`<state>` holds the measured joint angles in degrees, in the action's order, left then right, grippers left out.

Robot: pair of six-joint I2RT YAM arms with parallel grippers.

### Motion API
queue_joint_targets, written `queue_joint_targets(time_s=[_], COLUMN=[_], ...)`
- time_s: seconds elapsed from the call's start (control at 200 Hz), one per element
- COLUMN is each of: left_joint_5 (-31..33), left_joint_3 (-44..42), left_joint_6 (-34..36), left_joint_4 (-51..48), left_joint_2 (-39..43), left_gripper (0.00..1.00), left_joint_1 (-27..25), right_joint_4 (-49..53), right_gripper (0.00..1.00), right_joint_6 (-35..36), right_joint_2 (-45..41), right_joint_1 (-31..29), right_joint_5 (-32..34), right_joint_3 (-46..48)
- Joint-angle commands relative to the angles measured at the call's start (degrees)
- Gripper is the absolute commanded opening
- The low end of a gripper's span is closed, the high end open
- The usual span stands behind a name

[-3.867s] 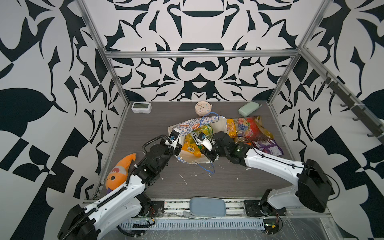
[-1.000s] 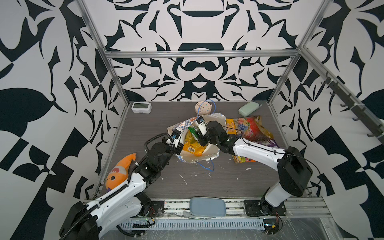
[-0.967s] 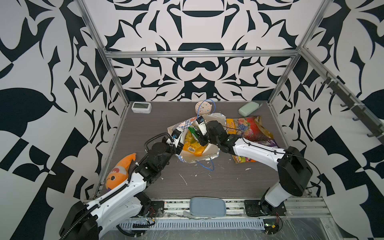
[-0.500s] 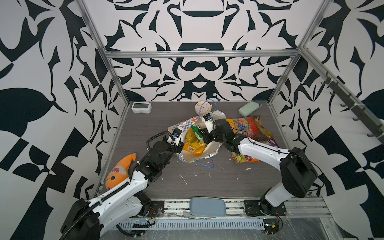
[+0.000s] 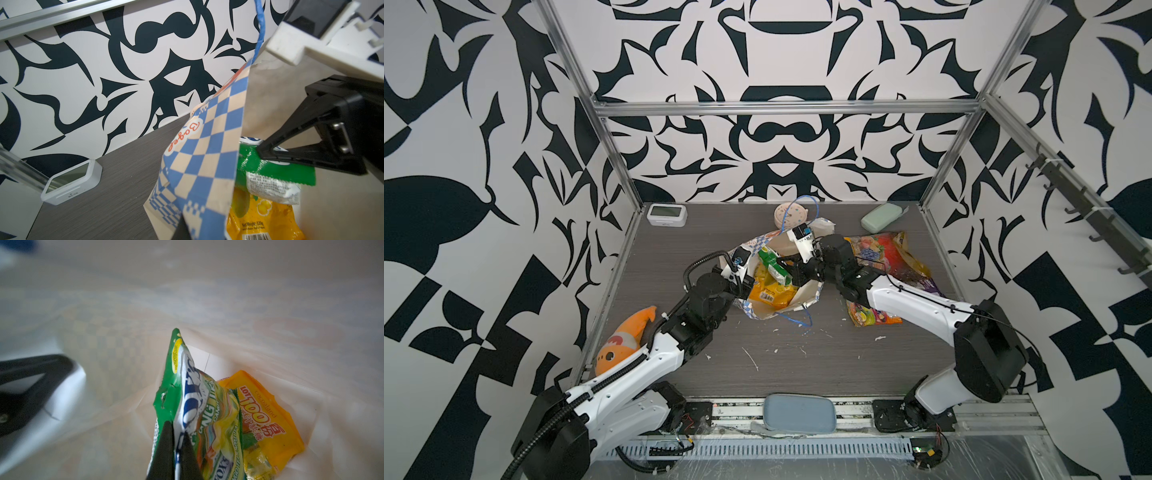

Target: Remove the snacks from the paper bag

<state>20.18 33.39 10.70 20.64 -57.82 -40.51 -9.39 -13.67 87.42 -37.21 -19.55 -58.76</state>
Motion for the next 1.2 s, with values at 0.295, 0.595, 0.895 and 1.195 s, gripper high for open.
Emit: queue_joint_targets(time_s=[0.295, 0.595, 0.895, 1.195], left_joint_5=[2.2, 1.8, -2.4, -8.5], left_joint_3=[2.1, 2.0, 0.2, -7.3], left_joint_6=[-0.6, -0.1, 0.5, -0.7], left_joint_4=[-0.2, -0.5, -1.8, -3.9], left_joint_2=[-0.6, -0.5, 1.7, 11.0], left_gripper=[0.00, 0.00, 0.00, 0.00], left_joint_1=[0.1, 0.1, 0.1, -0.1], right_joint_4=[-2.6, 5.1, 6.3, 1.8], right_gripper=[0.00, 0.00, 0.47, 0.48], right_joint_6=[0.3, 1.8, 17.6, 19.4], right_joint_2=[0.6, 8.7, 2.3, -5.5], right_joint_1=[1.4, 1.4, -3.0, -11.8], right_joint_5=[-3.6, 10.1, 2.0, 8.8], right_joint_3=[-3.9, -9.8, -4.4, 11.6])
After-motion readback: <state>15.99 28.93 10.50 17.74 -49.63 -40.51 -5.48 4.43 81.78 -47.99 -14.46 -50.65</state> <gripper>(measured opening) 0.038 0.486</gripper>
